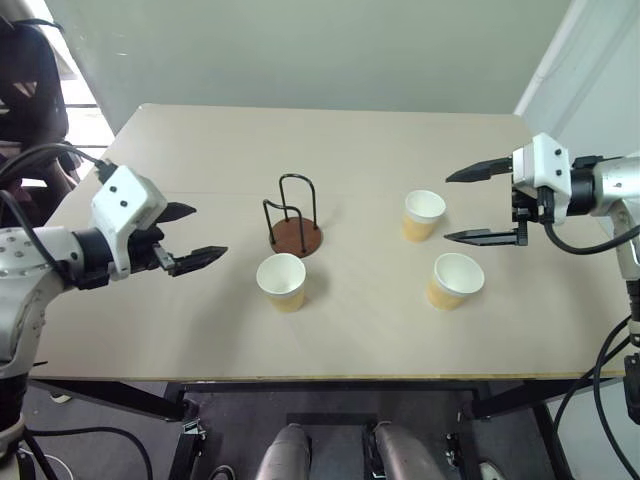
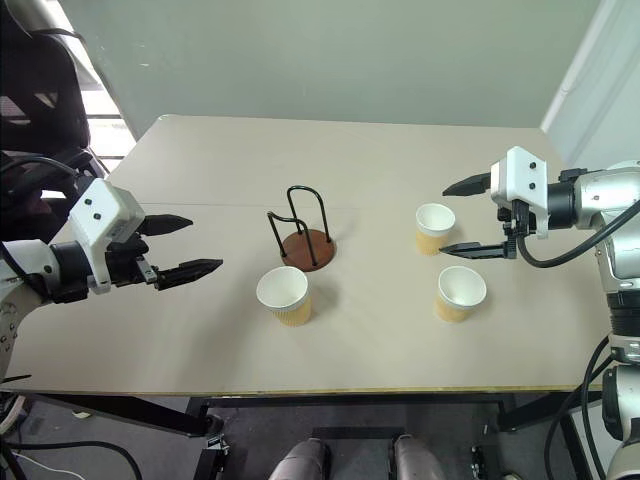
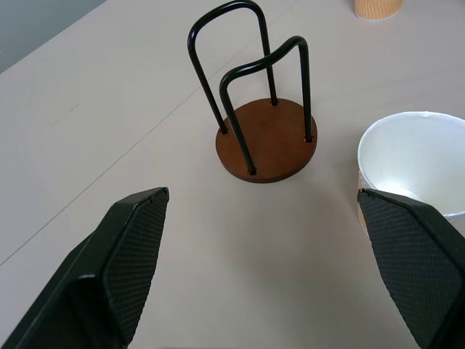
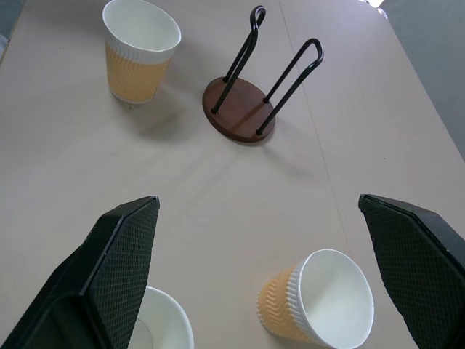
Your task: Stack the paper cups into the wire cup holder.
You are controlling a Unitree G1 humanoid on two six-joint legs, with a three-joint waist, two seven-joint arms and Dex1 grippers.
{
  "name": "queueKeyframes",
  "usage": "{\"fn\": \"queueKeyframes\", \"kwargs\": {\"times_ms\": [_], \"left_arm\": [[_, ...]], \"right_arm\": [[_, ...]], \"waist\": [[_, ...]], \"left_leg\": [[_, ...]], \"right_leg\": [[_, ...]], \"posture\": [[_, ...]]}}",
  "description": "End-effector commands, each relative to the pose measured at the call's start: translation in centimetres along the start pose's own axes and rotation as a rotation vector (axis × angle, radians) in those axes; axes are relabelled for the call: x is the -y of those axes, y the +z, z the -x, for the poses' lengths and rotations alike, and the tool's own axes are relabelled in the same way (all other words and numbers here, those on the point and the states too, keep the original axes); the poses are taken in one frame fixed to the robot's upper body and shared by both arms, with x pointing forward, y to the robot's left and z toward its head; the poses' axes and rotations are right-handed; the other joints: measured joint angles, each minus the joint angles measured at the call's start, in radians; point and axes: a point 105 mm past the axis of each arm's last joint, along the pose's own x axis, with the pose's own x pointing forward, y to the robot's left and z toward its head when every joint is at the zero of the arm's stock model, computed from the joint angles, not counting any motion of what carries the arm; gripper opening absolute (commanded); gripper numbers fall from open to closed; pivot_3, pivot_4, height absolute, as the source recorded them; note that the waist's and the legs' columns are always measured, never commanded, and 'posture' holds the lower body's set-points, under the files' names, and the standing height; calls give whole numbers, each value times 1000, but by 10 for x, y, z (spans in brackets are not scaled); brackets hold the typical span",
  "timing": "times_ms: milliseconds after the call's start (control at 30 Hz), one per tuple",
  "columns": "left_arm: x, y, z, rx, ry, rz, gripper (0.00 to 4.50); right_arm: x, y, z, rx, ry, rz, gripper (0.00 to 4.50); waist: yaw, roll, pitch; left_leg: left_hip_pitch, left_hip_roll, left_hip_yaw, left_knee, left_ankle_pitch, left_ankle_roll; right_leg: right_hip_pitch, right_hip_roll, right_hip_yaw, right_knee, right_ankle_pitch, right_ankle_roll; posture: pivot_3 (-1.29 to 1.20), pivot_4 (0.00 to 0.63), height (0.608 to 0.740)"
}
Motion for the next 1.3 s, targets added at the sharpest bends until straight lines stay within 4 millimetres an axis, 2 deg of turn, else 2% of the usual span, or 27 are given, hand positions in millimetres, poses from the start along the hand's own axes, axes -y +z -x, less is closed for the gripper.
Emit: {"fn": "queueKeyframes", "kwargs": {"times_ms": [33, 333, 467, 600, 733, 933, 1100, 1200, 1300], "left_arm": [[-6, 13, 8, 27, 36, -50, 4456], [-6, 12, 3, 26, 32, -51, 4456], [-12, 18, -5, 51, 46, -63, 4456], [-18, 16, -24, 44, 73, -40, 4456], [-7, 13, -56, 24, 26, -45, 4456], [-5, 14, -84, 6, 26, -78, 4456], [-10, 17, -90, 23, 44, -51, 4456], [-15, 14, -89, 14, 59, -31, 4456], [-16, 6, -97, -12, 78, -2, 4456]], "right_arm": [[6, 11, 7, 21, -32, 36, 4500], [6, 12, 8, 19, -38, 33, 4500], [7, 12, 10, 13, -49, 35, 4500], [6, 13, 17, -3, -66, 38, 4500], [1, 11, 22, -15, -85, 27, 4500], [-6, 10, 29, -35, -113, 7, 4500], [-11, 11, 35, -54, -129, -3, 4500], [-12, 11, 38, -62, -137, -7, 4500], [-13, 12, 39, -66, -142, -10, 4500]], "waist": [[0, 0, 0], [0, 0, 0], [2, 0, 0], [5, 0, 0], [12, 0, 0], [13, 0, 0], [11, 0, 0], [11, 0, 0], [12, 0, 0]], "left_leg": [[0, 0, 0, 0, 0, 0], [0, 0, 0, 0, 0, 0], [0, 0, 0, 0, 0, 0], [0, 0, 0, 1, 0, 0], [0, 0, 0, 1, 0, 0], [-1, -1, 1, 3, 0, 0], [-1, -1, 2, 5, 0, 0], [-1, -1, 3, 7, 0, 0], [-1, -1, 3, 11, 0, 0]], "right_leg": [[0, 0, 0, 0, 0, 0], [0, 0, 0, 0, 0, 0], [0, 0, 0, 0, 0, 0], [0, 0, 0, 0, 0, 0], [1, 0, 0, -1, 1, 1], [2, -1, 0, -2, 6, 10], [3, 0, 1, -3, 5, 11], [3, 0, 2, -3, 4, 12], [5, 0, 2, -3, 4, 13]], "posture": [[0, 150, 740], [0, 150, 740], [0, 150, 740], [0, 150, 740], [0, 150, 740], [0, 150, 740], [0, 150, 740], [0, 150, 740], [0, 150, 740]]}}
